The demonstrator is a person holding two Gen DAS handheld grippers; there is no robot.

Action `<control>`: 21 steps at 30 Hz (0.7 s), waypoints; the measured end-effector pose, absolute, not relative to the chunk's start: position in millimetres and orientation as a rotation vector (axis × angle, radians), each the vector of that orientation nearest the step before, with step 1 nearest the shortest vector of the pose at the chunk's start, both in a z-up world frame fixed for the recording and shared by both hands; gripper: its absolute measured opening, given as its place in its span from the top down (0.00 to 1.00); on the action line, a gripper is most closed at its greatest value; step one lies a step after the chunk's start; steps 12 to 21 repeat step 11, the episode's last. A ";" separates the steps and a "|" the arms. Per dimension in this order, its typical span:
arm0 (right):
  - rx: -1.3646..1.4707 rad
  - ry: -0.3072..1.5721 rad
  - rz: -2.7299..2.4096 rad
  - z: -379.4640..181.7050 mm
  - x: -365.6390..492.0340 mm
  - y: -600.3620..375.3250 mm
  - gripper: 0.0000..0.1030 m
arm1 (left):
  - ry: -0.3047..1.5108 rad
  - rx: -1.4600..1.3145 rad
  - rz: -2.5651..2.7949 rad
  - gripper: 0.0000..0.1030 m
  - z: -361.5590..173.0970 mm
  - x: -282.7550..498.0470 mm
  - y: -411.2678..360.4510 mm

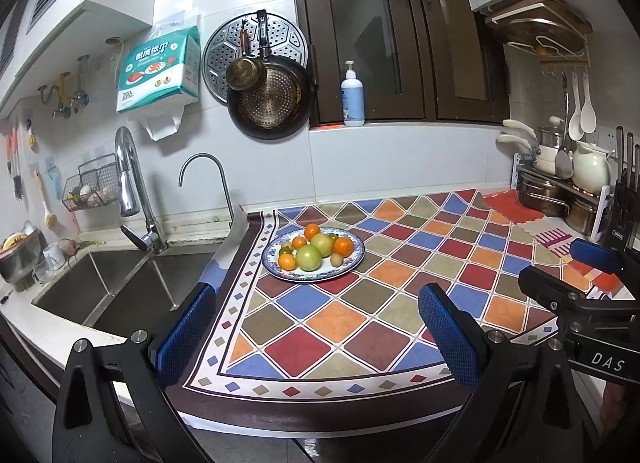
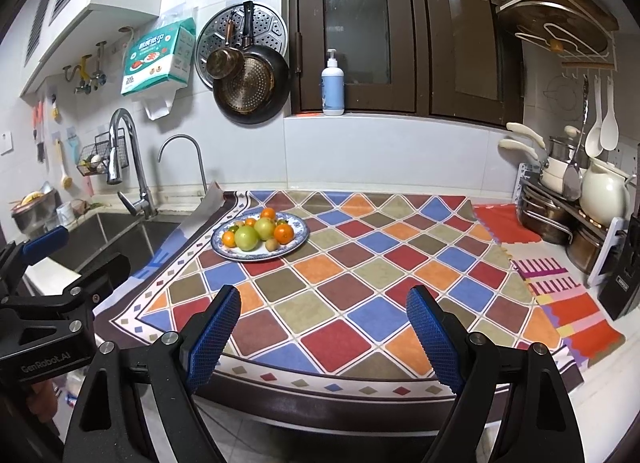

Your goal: Organize fruits

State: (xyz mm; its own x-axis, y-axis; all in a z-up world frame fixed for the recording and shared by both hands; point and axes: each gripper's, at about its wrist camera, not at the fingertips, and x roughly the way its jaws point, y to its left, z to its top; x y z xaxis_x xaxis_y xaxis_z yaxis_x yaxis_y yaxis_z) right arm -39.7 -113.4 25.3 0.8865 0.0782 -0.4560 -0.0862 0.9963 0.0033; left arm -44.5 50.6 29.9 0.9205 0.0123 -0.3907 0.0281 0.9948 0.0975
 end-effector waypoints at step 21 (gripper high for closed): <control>-0.016 0.477 0.082 24.9 -42.8 -113.6 0.17 | 0.426 0.097 -0.008 0.00 26.2 -41.1 49.3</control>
